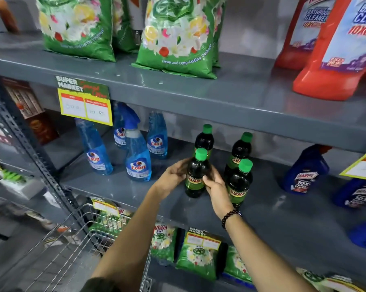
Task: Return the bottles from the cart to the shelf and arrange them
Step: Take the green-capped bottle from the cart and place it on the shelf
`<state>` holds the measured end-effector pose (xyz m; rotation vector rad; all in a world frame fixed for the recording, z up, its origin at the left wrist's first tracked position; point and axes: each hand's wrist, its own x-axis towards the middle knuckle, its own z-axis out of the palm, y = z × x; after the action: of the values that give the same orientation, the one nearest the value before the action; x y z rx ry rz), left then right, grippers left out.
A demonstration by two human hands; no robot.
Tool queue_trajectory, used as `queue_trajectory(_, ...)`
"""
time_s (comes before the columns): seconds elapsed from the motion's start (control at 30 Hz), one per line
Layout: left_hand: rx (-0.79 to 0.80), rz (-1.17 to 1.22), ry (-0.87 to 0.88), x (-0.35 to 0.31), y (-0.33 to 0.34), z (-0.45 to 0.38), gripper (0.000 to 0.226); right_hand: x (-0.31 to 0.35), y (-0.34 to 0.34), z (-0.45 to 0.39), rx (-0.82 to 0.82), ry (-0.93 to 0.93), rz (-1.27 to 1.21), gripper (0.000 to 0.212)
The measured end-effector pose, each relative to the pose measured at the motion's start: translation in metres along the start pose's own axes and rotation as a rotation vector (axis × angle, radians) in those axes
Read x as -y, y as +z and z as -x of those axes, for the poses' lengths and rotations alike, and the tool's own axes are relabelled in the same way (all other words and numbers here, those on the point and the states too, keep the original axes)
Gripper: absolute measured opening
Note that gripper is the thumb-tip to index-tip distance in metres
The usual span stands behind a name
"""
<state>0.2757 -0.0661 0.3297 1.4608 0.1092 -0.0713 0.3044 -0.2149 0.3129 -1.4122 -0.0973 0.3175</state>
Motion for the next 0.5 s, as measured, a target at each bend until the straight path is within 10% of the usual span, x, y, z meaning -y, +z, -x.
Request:
queue_trajectory(0.27, -0.329, 0.162, -0.045, 0.042, -0.03, 0.09, 0.057, -0.038, 0.057, 0.054, -0.444, 0.135, -0.053, 0.052)
queue_trajectory(0.5, -0.756, 0.348, -0.141, 0.116, -0.112, 0.228, 0.051, -0.101, 0.158, 0.115, -0.071, 0.101, 0.349, 0.047)
